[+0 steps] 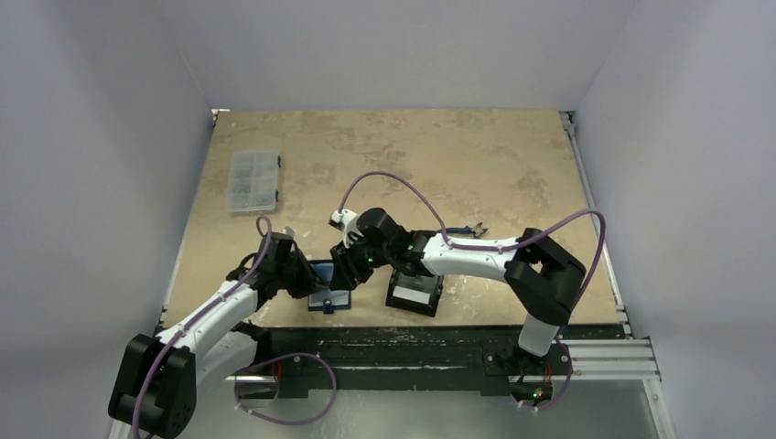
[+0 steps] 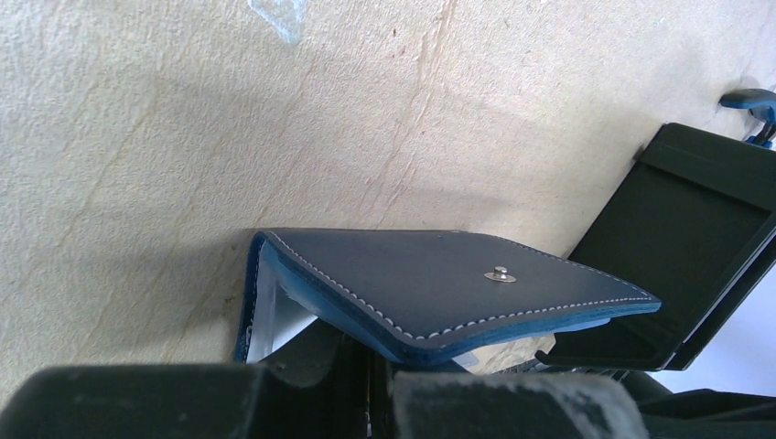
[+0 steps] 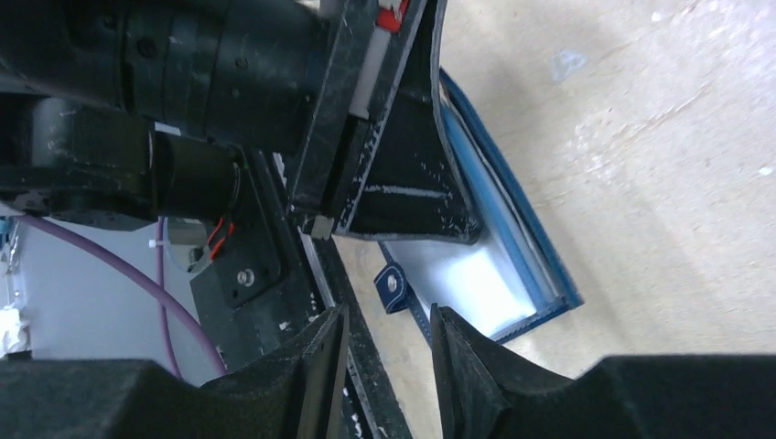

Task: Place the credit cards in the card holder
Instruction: Open the card holder at the center of the board.

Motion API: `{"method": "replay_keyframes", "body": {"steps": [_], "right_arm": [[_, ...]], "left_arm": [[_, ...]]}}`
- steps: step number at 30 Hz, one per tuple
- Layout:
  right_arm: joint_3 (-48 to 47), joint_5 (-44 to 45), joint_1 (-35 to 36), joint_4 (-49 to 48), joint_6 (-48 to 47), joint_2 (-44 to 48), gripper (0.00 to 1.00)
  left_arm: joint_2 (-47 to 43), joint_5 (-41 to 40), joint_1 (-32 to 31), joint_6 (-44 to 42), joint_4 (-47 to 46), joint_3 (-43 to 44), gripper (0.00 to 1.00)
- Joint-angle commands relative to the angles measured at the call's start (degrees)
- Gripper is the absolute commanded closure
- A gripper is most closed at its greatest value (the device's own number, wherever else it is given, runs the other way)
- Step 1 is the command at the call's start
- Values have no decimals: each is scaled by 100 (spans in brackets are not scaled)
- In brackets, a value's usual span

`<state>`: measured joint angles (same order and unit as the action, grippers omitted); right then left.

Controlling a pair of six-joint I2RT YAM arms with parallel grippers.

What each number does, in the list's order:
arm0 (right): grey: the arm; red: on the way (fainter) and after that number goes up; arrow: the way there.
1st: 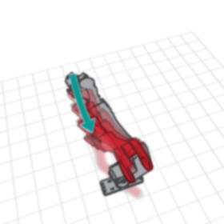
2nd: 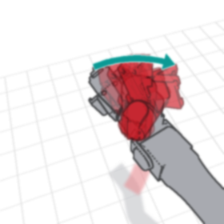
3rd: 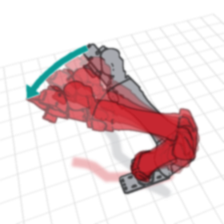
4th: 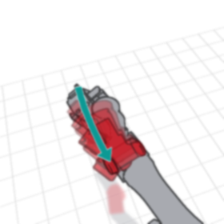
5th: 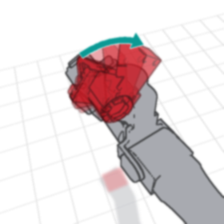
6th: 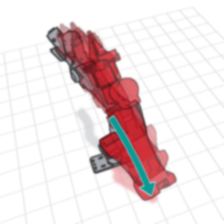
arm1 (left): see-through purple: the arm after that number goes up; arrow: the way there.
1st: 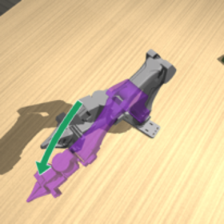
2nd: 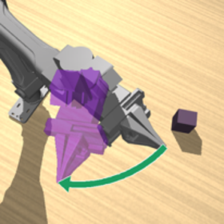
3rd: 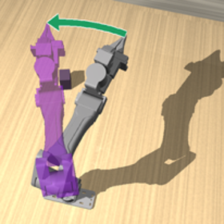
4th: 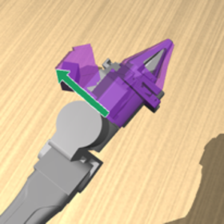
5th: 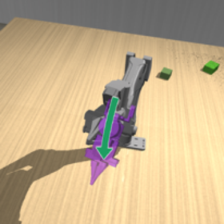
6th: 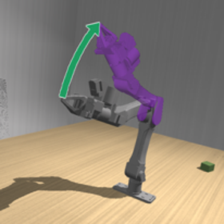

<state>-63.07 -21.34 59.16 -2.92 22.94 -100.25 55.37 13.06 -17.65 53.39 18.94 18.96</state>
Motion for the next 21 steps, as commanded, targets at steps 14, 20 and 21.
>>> {"method": "replay_keyframes", "body": {"steps": [14, 20, 21], "right_arm": [[422, 879, 720, -443, -103, -367, 69], [707, 1027, 781, -796, -69, -413, 73], [756, 1027, 775, -891, -37, -435, 73]], "left_arm": [[-82, 215, 25, 238, -265, 348, 100], [80, 173, 25, 433, -620, 446, 100], [146, 163, 25, 436, -693, 452, 100]]}}
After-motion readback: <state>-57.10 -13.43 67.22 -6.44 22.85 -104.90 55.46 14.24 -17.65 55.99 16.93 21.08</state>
